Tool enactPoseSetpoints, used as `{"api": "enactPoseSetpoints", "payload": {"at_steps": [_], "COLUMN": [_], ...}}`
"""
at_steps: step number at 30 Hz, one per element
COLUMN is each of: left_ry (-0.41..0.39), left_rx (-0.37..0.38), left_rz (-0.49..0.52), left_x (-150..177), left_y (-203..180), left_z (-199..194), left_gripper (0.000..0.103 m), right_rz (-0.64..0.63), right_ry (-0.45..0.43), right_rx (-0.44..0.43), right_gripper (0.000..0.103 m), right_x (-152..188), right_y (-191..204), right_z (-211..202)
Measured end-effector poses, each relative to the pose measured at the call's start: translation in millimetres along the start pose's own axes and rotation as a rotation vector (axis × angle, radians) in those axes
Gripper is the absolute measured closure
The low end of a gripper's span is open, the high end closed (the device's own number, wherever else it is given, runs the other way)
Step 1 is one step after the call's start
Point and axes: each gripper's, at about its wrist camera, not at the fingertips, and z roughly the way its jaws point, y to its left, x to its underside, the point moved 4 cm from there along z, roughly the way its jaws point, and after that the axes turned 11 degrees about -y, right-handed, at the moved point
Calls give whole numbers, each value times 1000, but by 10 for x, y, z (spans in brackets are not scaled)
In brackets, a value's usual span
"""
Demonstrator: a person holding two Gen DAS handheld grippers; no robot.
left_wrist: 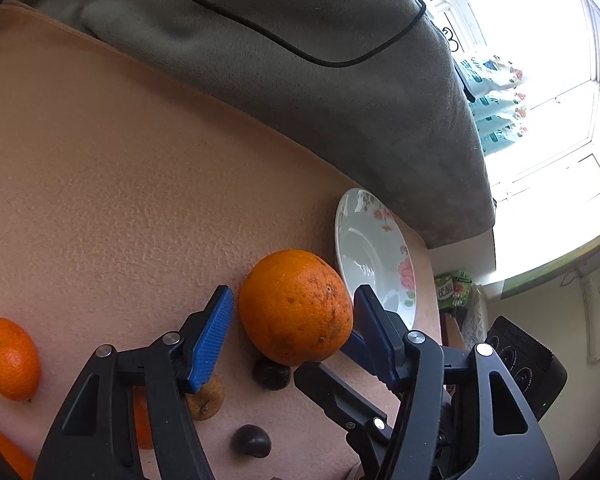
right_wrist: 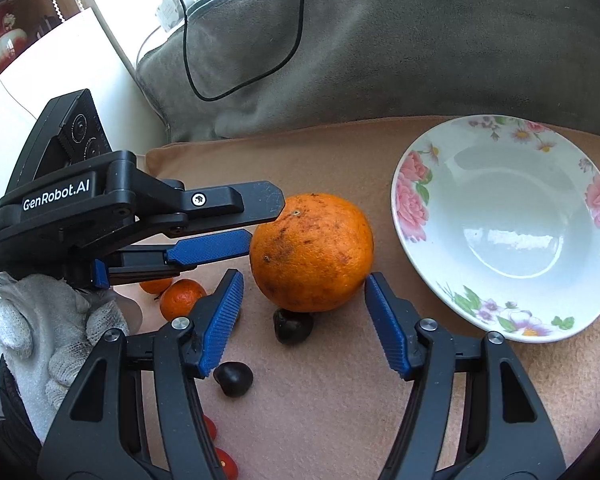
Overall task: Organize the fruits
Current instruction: 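Move the right tool to the medium orange and close on it, then lift the orange with the right tool, lower it onto the plate, open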
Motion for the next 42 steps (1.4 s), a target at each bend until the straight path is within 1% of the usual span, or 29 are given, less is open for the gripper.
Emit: {"api": "enactPoseSetpoints", "payload": {"at_steps": [4, 8, 18, 24, 30, 36, 42], "left_ry": [22, 18, -15, -38, -52, -37, -1], "left_rx": [2, 1, -22, -12, 2, 29, 45], "left_rz": [3, 1, 71, 87, 122, 149, 153], "left_x": [10, 15, 53, 40, 39, 74, 129], "left_y": [22, 52, -36, -123, -330, -559, -704], "left_z": [57, 65, -19, -113, -116, 1, 192], "left_gripper": [50, 54, 55, 55, 55, 55, 55], "right_rz": [6, 13, -10, -23, -14, -6, 34], "right_ry": [8, 7, -9, -38, -70, -95, -100], "right_rx": [9, 2, 8, 4, 10, 38, 73], "right_gripper": [41, 41, 43, 43, 43, 43, 43], "right_x": [1, 1, 11, -26, -87, -135, -163], "right_y": [-36, -48, 16, 82, 52, -91, -306], "right_z": [41, 48, 0, -100, -263, -448, -552]}}
